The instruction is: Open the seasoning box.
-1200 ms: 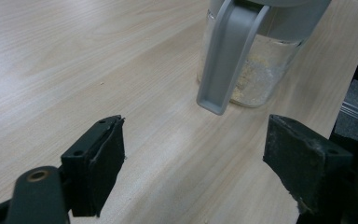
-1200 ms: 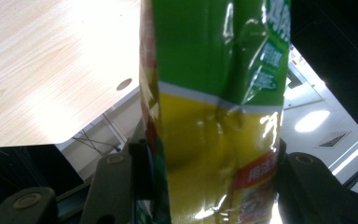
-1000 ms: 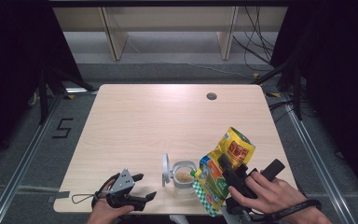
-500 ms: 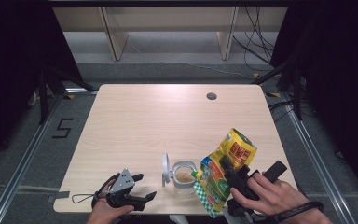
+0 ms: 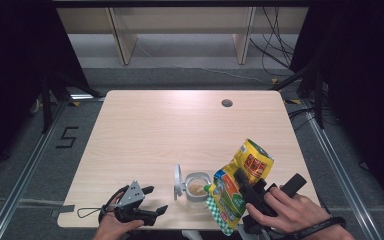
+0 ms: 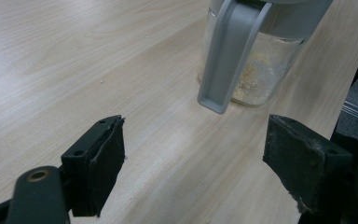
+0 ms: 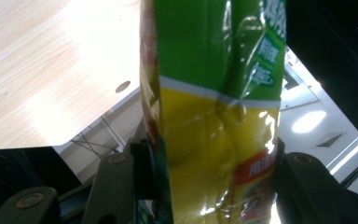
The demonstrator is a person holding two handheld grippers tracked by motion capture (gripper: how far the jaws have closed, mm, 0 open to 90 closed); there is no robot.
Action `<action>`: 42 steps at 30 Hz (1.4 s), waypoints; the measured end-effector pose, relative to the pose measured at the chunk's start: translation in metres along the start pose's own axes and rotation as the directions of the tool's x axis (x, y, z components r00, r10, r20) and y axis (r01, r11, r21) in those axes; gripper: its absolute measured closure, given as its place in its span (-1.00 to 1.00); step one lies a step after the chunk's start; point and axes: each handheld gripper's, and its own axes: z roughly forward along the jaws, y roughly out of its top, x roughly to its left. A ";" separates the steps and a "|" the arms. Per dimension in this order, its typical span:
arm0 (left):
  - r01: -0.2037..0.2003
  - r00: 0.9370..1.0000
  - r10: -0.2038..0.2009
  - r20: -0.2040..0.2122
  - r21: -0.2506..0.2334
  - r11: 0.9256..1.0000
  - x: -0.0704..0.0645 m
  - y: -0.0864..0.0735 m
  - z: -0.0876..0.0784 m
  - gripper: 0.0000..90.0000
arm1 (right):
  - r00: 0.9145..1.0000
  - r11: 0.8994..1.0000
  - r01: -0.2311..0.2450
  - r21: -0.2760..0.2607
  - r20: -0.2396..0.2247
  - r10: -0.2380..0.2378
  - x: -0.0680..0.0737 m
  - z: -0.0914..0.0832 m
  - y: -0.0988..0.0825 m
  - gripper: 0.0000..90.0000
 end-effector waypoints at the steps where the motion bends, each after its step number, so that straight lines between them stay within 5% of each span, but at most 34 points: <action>1: 0.008 1.000 -0.008 0.001 -0.002 1.000 0.000 0.000 0.000 -0.55 | 1.000 1.000 -0.002 -0.003 -0.001 0.002 -0.001 0.000 0.001 0.25; 4: -0.023 1.000 0.023 -0.001 0.007 1.000 0.002 0.001 -0.001 -0.55 | 1.000 1.000 -0.006 -0.011 0.004 0.006 -0.002 0.000 0.003 0.25; 42: -0.015 1.000 0.015 -0.002 -0.001 1.000 0.002 0.000 0.000 -0.55 | 1.000 1.000 0.012 -0.005 -0.006 -0.012 -0.007 0.010 -0.010 0.28</action>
